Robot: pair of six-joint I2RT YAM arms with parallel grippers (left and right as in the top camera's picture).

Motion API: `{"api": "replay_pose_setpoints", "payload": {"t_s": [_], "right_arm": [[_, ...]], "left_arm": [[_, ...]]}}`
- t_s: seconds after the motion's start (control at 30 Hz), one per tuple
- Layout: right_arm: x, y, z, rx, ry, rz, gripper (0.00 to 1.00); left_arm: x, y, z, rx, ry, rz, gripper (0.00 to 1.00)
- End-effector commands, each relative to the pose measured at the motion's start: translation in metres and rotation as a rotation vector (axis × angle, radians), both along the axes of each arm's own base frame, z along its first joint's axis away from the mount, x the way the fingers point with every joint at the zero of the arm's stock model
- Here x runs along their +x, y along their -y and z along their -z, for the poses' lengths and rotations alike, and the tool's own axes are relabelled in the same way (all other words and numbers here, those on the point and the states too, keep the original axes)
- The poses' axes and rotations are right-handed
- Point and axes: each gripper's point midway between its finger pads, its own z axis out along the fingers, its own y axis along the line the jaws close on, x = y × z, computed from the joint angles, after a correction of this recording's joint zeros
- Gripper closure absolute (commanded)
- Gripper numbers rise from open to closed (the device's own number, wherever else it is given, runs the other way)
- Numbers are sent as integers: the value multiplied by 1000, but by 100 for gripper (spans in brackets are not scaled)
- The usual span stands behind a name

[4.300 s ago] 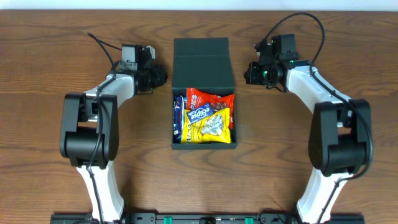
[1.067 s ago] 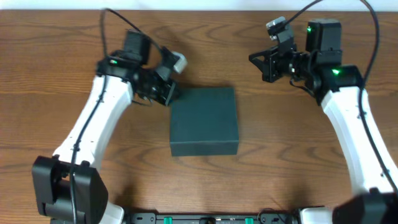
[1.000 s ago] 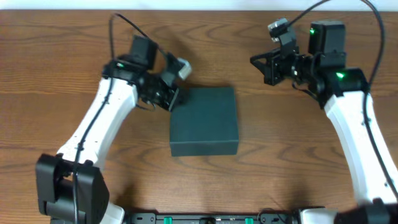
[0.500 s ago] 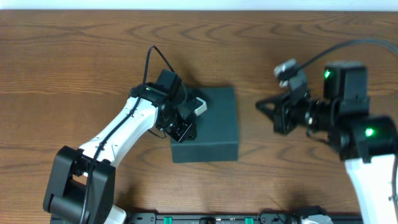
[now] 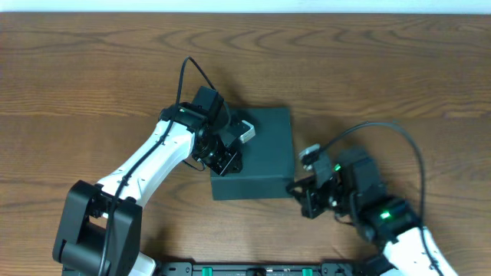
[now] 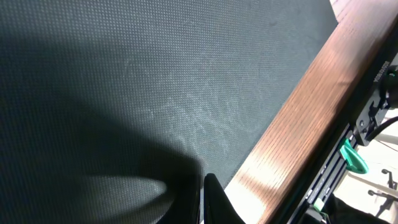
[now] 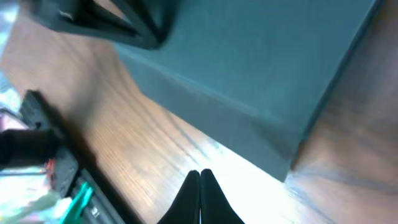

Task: Pack container
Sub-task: 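Press down on the closed lid with both grippers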

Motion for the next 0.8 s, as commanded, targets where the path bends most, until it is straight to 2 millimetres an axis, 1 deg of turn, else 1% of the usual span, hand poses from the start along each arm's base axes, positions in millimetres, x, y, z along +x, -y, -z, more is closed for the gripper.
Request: {"api": "replay_pose_setpoints", "payload": {"t_s": [0.0,0.07,0.17,0.23,0.4,0.47,0.63,0.7,0.77], "right_arm": [[-3,6,29,-61,-52,128,98],[-5,7,42,-89,-45,148,98],[-5,6,53,-103,-15,153,98],[-1,6,61,-111,5,180,98],[12,3,74,-101,30,220,98],[19,2,76,-100,40,241,98],[34,-10,81,-64,63,255,98],[37,-12,83,-50,50,272,98],[34,-15,85,-39,27,269,98]], "left_arm": [[-6,-6,9,42,-1,18,94],[-6,-6,9,43,-2,14,94],[-6,-7,9,44,-5,11,94],[-6,-6,9,45,-8,5,94],[-6,-7,9,45,-9,5,94],[-6,-7,9,45,-9,5,94],[-6,-7,9,45,-9,5,94],[-6,-7,9,45,-9,5,94],[-6,-7,9,45,-9,5,94]]}}
